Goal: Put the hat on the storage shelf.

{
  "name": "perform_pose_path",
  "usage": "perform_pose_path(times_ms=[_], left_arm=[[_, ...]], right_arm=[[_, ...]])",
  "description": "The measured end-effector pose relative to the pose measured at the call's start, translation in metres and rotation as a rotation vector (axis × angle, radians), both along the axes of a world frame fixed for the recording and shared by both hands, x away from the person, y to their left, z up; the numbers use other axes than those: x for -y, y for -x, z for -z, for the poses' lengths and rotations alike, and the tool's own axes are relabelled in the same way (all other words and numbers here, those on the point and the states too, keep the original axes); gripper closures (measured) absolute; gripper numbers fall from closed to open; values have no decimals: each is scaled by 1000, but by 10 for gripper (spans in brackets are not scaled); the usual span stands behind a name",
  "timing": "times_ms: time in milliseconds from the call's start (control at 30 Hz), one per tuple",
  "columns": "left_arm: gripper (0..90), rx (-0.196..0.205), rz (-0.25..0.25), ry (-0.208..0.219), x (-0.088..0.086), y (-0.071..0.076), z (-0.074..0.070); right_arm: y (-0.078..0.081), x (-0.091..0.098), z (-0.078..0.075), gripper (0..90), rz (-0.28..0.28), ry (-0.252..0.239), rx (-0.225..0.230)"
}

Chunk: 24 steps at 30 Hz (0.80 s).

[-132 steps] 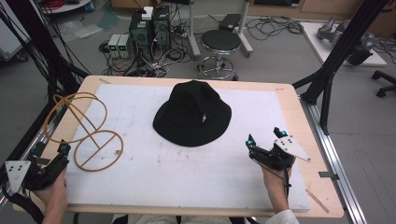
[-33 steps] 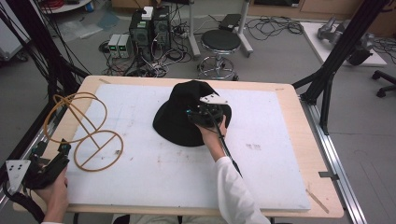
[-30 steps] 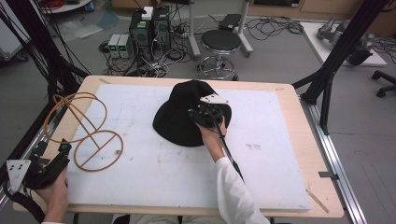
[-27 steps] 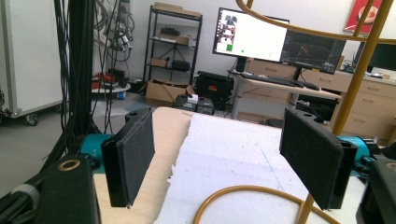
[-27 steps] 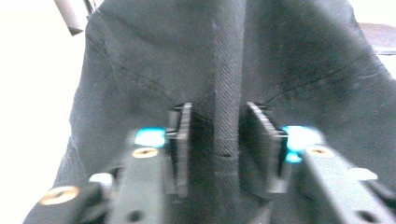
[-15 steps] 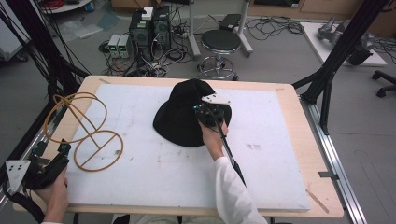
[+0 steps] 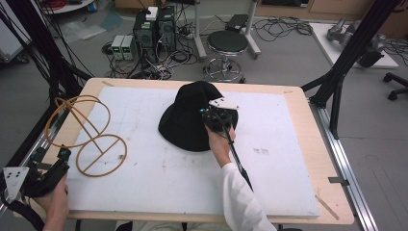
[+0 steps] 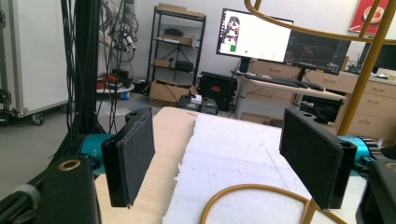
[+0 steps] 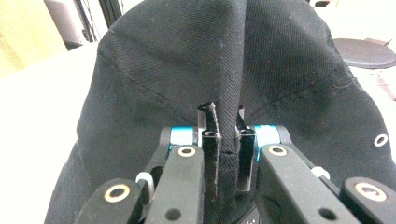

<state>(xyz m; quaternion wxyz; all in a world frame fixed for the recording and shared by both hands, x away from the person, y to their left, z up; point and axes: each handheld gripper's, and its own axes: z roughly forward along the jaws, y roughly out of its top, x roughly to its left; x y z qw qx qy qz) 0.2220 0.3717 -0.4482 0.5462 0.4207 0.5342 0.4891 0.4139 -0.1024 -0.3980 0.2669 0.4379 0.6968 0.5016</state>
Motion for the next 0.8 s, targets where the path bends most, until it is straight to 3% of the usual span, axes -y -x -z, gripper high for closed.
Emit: perform_pose_path(times_ms=[400,600,800], left_arm=[[268,-3,-2,0,-1,1,0],[268,-2,1,0,0,1,0],[268,-1,2,2,0,0,0]], right_arm=[[4,5,-8,859,14,-34,17],[9,11,-18,859,17,-73,50],[19,15,-34,860,-2,-134,113]])
